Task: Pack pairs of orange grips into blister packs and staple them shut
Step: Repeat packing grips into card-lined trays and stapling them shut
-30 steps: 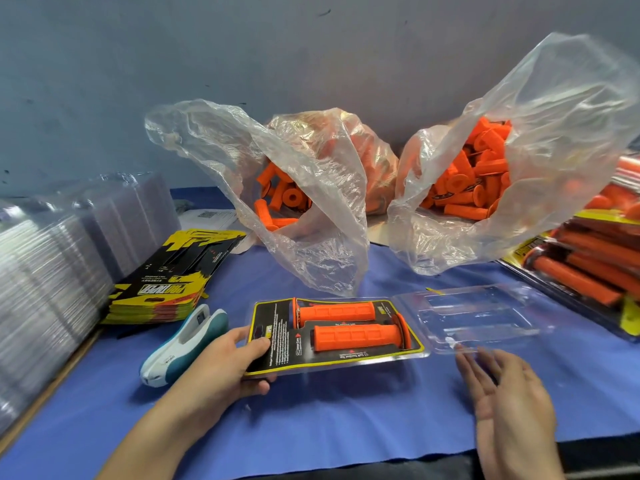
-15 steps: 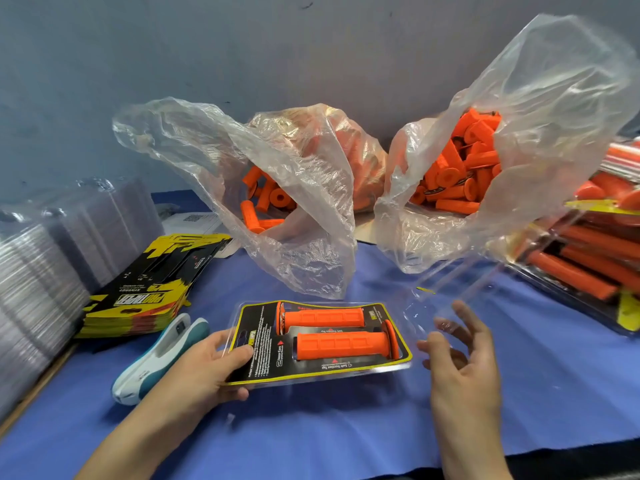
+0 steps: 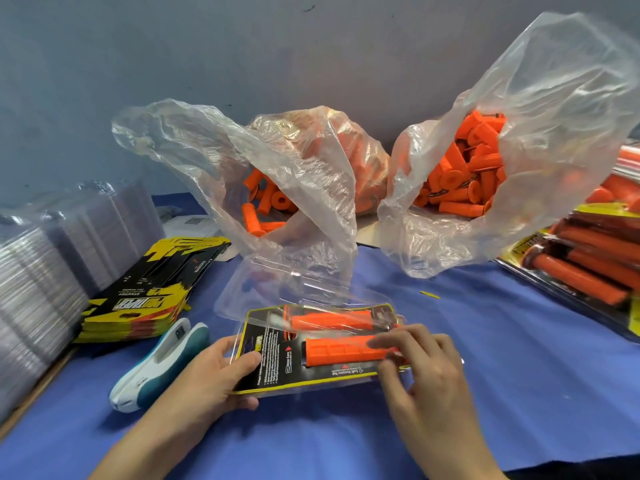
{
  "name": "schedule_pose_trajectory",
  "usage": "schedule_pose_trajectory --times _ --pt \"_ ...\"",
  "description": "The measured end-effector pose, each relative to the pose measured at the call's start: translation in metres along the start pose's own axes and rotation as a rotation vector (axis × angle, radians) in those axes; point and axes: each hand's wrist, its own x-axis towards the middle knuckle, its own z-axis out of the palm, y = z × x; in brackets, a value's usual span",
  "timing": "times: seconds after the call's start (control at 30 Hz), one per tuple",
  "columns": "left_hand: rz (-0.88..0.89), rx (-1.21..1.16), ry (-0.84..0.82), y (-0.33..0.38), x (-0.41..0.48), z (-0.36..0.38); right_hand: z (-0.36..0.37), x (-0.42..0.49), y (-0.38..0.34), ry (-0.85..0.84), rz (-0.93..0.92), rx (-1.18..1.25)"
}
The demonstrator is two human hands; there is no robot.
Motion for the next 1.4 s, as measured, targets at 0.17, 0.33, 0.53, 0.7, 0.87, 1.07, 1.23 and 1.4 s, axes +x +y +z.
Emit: schedule_pose_trajectory --times 0.17,0.33,0.53,0.7,0.87,1.07,1.23,1.4 --pt "0.009 0.029 -0.072 0.002 -0.004 0.002 -0.003 -0.004 0.011 -0.063 -0.130 -0.168" --pt "-0.035 -0.056 -0.055 0.004 -0.010 -0.003 -0.005 -0.006 0.015 -0.054 -0.199 -0.217" --pt "-0.141 -0.200 -0.082 0.015 -0.014 -0.008 -0.004 -0.006 0.018 -0.003 -0.293 -0.295" --pt "-0.024 0.011 -0.069 0.005 -0.013 -0.005 -0.002 -0.005 0.019 0.023 -0.395 -0.383" --pt "0.038 0.007 0.003 0.000 -0.008 0.002 0.005 -0.004 0.019 -0.077 -0.501 -0.385" --pt "0.456 0.481 0.497 0.001 -0.012 0.014 0.003 0.001 0.020 -0.212 -0.440 -0.324" --pt "1.201 1.083 0.291 -0.004 -0.028 0.039 -0.002 0.005 0.013 -0.286 -0.369 -0.308" --pt "1.202 1.346 0.219 -0.010 -0.026 0.060 -0.003 0.006 0.012 -0.279 -0.400 -0.336"
